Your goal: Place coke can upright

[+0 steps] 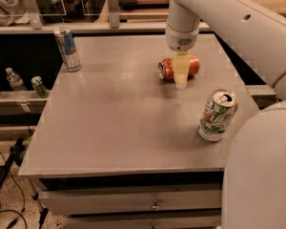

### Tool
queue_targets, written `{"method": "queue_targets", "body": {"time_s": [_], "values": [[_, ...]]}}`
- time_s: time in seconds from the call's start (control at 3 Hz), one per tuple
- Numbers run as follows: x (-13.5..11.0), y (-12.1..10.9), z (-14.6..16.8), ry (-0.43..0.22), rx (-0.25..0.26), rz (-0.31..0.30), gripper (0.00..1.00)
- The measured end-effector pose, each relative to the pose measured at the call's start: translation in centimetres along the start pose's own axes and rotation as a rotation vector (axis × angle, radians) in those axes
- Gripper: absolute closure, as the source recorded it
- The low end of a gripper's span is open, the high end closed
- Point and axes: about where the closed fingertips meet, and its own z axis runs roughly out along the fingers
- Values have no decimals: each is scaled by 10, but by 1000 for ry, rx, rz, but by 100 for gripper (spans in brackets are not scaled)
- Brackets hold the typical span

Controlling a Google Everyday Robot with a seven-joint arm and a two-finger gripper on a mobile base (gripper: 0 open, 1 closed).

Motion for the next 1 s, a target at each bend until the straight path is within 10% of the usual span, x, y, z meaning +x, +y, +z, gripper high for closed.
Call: {"method": "queue_targets", "body": {"time_s": [1.0], "values": [[-4, 10, 10, -31, -29, -177, 0]]}}
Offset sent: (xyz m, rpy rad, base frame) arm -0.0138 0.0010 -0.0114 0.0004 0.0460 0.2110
